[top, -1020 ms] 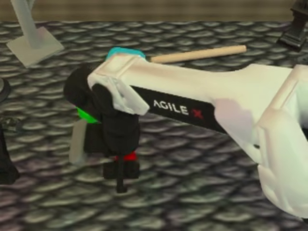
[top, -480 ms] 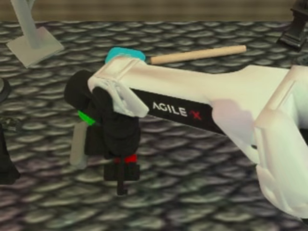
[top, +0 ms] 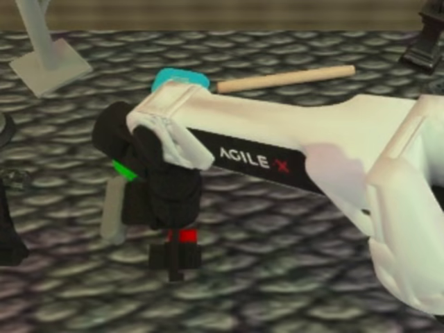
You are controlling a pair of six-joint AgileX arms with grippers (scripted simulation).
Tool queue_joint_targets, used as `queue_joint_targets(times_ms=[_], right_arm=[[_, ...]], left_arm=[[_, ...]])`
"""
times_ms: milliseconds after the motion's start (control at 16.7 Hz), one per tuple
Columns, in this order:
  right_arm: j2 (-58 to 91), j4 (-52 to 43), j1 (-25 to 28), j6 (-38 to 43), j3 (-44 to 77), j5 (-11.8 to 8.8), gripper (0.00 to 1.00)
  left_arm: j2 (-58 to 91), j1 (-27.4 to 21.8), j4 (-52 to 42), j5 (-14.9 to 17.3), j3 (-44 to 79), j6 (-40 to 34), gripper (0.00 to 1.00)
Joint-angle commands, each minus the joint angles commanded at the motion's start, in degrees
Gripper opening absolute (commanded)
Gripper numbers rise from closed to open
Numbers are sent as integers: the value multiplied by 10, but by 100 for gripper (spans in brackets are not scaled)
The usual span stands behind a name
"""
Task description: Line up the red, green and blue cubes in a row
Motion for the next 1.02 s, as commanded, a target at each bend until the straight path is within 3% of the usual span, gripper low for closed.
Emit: queue_joint_targets(times_ms=[120,660,1020], right_arm=[[0,0,0,0,0,0,100],[0,-2,-1,0,2,0,100],[-9,-113,1,-1,100,0,100]], left_arm=[[0,0,0,0,0,0,100],[0,0,0,0,0,0,100],[0,0,0,0,0,0,100]])
